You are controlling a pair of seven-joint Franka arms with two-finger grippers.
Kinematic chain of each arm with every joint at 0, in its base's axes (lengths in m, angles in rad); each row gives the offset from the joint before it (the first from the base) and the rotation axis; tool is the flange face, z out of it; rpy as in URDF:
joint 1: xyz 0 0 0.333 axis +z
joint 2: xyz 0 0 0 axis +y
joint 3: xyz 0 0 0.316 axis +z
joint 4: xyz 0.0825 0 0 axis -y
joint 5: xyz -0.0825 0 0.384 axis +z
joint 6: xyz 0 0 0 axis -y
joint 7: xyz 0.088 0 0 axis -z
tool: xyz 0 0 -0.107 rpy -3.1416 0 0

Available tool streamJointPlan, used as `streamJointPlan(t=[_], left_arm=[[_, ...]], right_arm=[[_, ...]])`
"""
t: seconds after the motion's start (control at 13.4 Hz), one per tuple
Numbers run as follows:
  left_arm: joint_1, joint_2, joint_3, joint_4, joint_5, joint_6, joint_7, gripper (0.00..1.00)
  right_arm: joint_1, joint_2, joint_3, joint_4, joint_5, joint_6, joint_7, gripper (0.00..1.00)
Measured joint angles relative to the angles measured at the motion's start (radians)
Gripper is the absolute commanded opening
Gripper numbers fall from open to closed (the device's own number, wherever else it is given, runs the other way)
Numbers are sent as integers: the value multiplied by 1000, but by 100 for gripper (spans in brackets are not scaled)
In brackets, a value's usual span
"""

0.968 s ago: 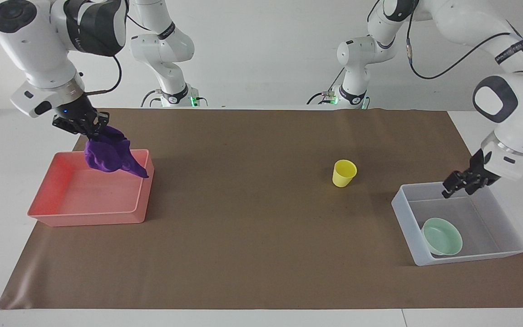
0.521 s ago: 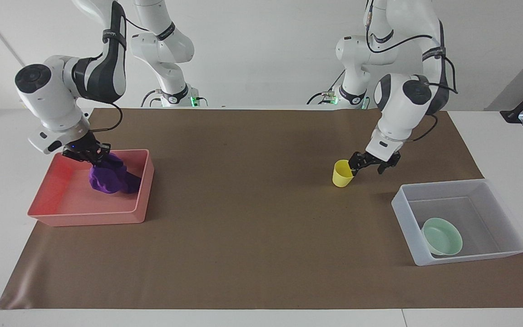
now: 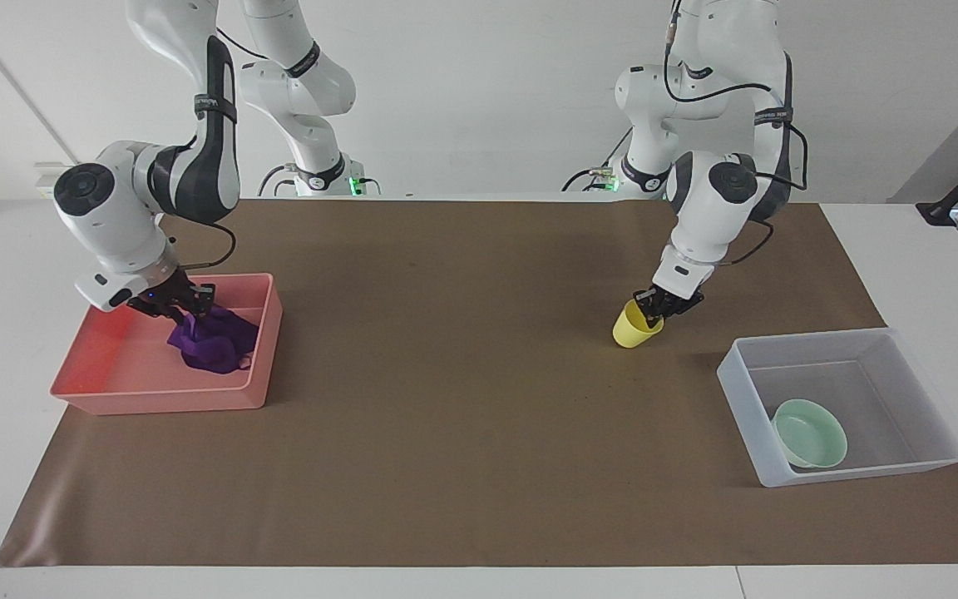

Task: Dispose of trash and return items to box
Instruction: 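Drop the purple cloth into the pink bin while the left gripper grasps the cup, then carry the yellow cup with the left gripper and lower it into the white bin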

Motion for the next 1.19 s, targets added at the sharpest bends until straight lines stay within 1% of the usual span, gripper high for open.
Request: streamJointPlan(t=[0.07, 0.22, 0.3, 0.45, 0.52, 0.6, 0.67, 0.74, 0.89, 0.97, 1.12, 1.19], left_arm=[[0, -3, 1, 18, 0, -22, -8, 0], [1, -8, 5, 100, 0, -127, -19, 0], [3, -11, 8, 168, 0, -207, -23, 0], [13, -17, 21, 343, 1, -383, -29, 0], [43, -10, 23, 435, 4, -448, -31, 0], [92, 12, 27, 522, 11, -486, -29, 0], [156, 52, 30, 597, 21, -508, -15, 0], [227, 115, 33, 669, 33, -518, 15, 0], [331, 286, 37, 809, 39, -497, 76, 0], [358, 363, 37, 861, 39, -463, 94, 0], [374, 473, 36, 907, 41, -366, 108, 0], [373, 508, 34, 910, 42, -325, 108, 0]], right_arm=[[-3, -4, 0, 8, 0, -12, 0, 100], [-2, -14, 4, 50, 5, -87, 0, 100], [0, -20, 10, 84, 17, -134, 1, 100], [19, -29, 20, 150, 66, -212, 10, 100], [28, -32, 25, 179, 84, -249, 18, 100], [39, -34, 32, 210, 93, -289, 27, 100], [55, -34, 40, 244, 96, -337, 45, 100], [73, -35, 47, 280, 97, -389, 64, 100], [107, -37, 57, 357, 110, -495, 110, 100], [114, -38, 61, 393, 116, -539, 129, 100], [116, -40, 67, 461, 120, -620, 138, 100], [114, -42, 67, 489, 120, -659, 138, 100]])
